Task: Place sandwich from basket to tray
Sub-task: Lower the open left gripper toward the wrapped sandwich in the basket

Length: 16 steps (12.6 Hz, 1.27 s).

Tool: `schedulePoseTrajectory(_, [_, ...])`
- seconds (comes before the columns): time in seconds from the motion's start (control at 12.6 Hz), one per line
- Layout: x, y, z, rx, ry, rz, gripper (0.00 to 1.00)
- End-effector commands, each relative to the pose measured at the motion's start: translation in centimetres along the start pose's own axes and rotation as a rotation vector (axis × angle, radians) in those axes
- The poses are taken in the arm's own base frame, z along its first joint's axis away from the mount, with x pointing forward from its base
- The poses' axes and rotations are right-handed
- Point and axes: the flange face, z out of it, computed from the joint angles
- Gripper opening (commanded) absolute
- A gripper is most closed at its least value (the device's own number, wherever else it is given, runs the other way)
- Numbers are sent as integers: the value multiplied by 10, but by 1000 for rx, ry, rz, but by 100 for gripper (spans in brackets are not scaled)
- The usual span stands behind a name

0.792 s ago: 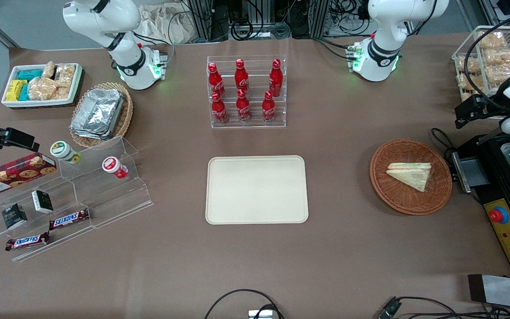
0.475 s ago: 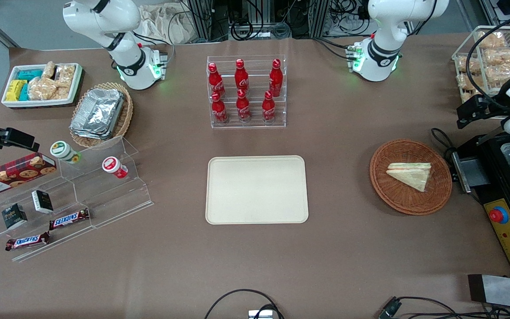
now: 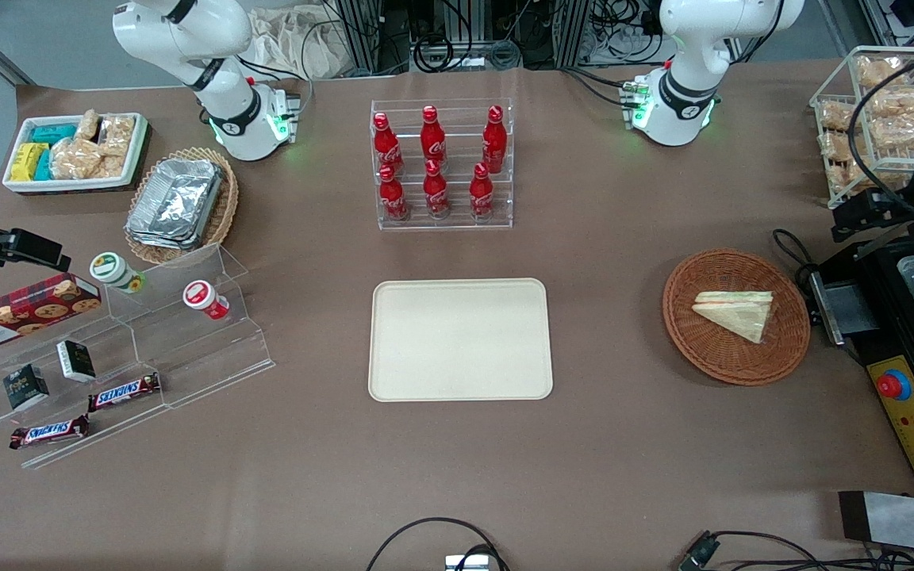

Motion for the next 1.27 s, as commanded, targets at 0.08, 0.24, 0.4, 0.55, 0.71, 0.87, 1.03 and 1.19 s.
schedulePoseTrajectory(0.08, [8, -25, 24, -31, -12, -83, 100])
schedulePoseTrajectory(0.24, [6, -34, 43, -35, -15, -126, 100])
schedulePoseTrajectory(0.4, [2, -41, 60, -56, -4, -171, 100])
schedulePoseTrajectory(0.55, [-7, -51, 86, -60, 15, -221, 100])
schedulePoseTrajectory(0.71, [-13, -54, 106, -98, 28, -278, 100])
schedulePoseTrajectory(0.87, [-18, -62, 124, -131, 27, -358, 100])
schedulePoseTrajectory(1.03, [-20, -60, 141, -147, 27, -424, 100])
schedulePoseTrajectory(1.19, [-28, -59, 162, -149, 45, -483, 100])
